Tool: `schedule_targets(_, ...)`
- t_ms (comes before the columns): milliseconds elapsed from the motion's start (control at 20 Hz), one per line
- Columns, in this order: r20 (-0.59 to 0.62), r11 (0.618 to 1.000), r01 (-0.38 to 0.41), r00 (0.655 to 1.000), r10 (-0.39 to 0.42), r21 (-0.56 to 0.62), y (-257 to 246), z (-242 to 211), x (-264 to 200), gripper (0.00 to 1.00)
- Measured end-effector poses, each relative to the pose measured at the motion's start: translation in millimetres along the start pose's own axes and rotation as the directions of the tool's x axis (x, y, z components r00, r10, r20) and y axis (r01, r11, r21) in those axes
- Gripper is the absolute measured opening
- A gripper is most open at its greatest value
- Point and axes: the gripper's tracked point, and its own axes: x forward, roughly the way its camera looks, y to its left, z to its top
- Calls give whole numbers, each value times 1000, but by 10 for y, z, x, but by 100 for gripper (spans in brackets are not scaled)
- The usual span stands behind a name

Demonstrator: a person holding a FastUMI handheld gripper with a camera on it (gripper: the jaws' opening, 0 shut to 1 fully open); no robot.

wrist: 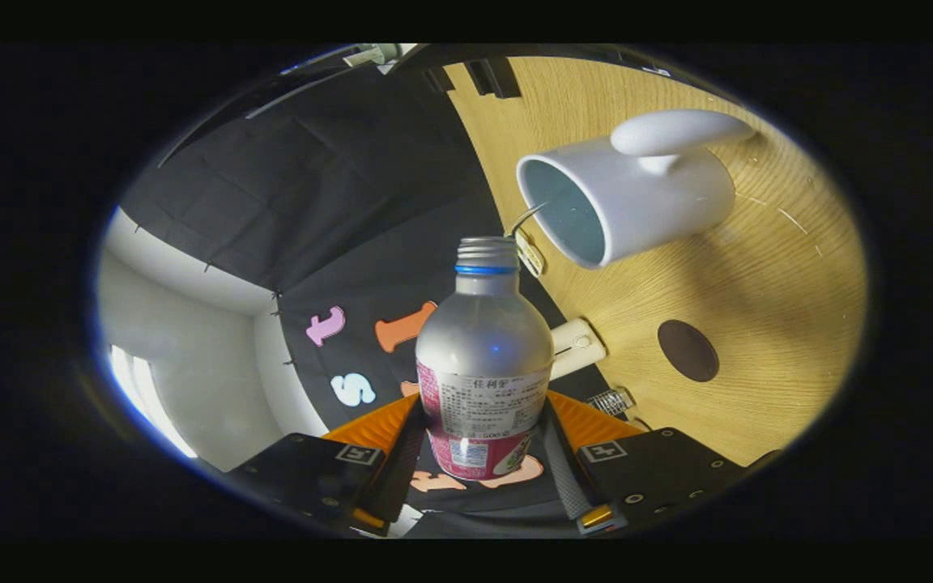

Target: Take the bottle from table, then pour the juice into the cup, finally place the bottle on the coaster

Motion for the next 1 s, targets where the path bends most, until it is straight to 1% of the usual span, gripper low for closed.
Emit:
schedule_targets(250, 20, 999, 8, 1000, -9, 39, 6, 11, -3, 74)
schedule_targets(1000, 43, 991, -29, 999, 24, 127, 38, -3, 14, 74)
